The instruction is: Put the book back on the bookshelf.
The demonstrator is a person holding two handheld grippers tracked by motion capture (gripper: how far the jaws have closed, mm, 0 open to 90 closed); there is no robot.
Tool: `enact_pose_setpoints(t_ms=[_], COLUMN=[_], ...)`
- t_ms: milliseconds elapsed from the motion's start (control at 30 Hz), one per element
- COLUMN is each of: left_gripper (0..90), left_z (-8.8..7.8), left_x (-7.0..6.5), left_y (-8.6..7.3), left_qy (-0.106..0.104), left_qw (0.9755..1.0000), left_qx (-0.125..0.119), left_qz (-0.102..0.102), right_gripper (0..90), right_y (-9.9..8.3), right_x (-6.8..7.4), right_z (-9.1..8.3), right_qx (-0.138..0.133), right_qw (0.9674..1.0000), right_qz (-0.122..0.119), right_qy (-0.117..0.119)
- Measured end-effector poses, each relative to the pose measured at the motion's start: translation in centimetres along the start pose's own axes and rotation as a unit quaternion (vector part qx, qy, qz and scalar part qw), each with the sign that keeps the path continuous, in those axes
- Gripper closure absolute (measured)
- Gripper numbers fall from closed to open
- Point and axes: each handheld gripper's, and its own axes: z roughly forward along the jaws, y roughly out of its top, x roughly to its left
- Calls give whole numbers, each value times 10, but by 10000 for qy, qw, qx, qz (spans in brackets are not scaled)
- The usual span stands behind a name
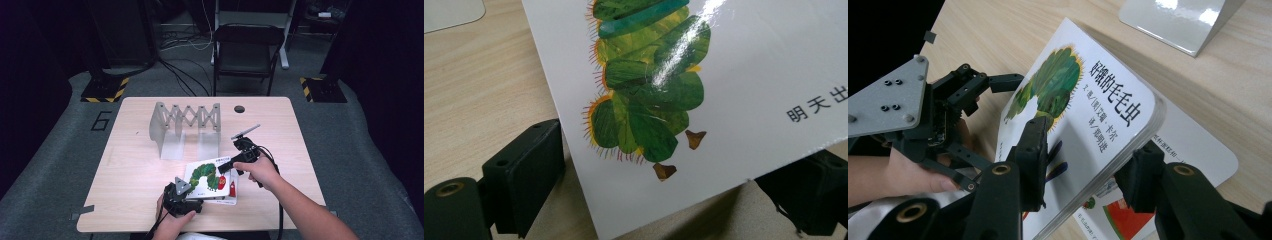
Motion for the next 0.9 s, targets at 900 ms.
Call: enact_pose_setpoints(t_ms=[900], left_gripper=[152], left_z=[-5], left_x=[0], left_y=[-3], left_qy=[16], left_qw=[9996], left_qx=[87], left_qz=[275], right_gripper=[720], right_y=[-5], right_x=[12], right_z=[-13], right_qx=[54], right_qw=[9983], right_qz=[-237], right_qy=[530])
